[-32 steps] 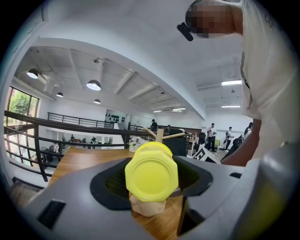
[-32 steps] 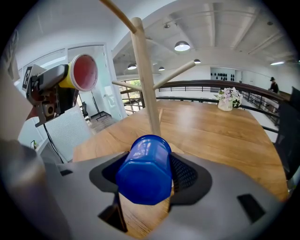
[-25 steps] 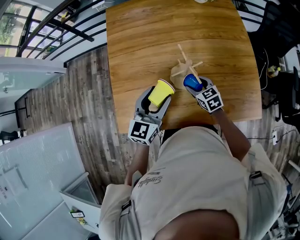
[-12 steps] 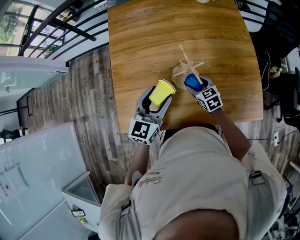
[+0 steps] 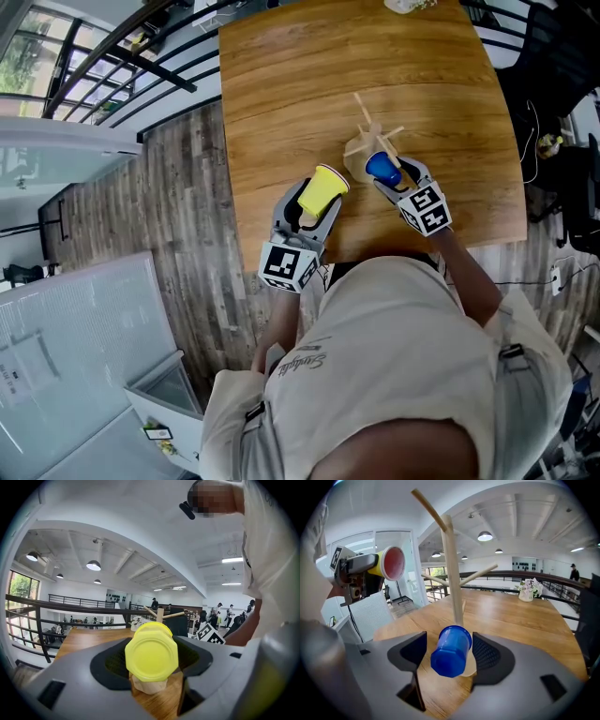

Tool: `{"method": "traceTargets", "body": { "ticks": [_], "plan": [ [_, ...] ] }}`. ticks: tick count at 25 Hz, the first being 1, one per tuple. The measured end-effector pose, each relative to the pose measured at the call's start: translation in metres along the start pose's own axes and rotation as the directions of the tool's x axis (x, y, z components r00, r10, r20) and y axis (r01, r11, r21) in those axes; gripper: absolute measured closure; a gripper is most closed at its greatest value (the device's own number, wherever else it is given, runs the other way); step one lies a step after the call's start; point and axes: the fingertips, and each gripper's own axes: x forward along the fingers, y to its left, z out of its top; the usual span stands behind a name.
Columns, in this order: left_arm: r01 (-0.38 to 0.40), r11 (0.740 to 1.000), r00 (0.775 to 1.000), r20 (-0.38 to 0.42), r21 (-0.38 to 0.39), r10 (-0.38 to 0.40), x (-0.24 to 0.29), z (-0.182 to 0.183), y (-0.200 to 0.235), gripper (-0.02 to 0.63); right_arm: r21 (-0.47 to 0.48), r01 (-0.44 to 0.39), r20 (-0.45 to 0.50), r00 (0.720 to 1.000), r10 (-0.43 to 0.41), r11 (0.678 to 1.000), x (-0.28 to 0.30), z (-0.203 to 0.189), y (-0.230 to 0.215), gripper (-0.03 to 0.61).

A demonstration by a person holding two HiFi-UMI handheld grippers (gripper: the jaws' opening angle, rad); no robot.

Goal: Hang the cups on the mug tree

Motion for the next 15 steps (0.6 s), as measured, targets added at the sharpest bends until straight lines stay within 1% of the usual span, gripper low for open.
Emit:
{"method": "traceTargets", "body": {
  "ticks": [1,4,9,12,13,15],
  "plan": [
    [0.001,1.000,1.000,0.001,0.002,-0.001,0.000,0.001,0.000,0.342,-0.008,0.008,0.018,1.000,-0.008,1.000,-0.005,0.005,0.000,0.284],
    [0.002,1.000,1.000,0.007,0.006,-0.003,-0.001,0.005,0.001,0.341,-0.028,0.044,0.074,0.996,-0.041,0.999,-0.023,0.023,-0.002,0.336],
    [0.010,1.000,1.000,0.015,0.011,-0.011,-0.003,0.008,-0.002,0.341,-0.037,0.117,0.159,0.981,-0.110,0.992,-0.050,0.046,-0.008,0.496],
    [0.019,1.000,1.000,0.021,0.018,-0.020,-0.002,0.012,-0.006,0.341,0.008,0.151,0.197,0.969,-0.149,0.989,-0.061,0.052,-0.016,0.566],
    [0.021,1.000,0.999,0.024,0.021,-0.022,-0.002,0.013,-0.007,0.341,0.025,0.155,0.205,0.966,-0.157,0.988,-0.065,0.052,-0.018,0.586],
    [0.025,0.999,0.999,0.029,0.030,-0.026,-0.003,0.016,-0.010,0.341,0.041,0.165,0.214,0.962,-0.170,0.986,-0.070,0.051,-0.019,0.584]
  ]
}}
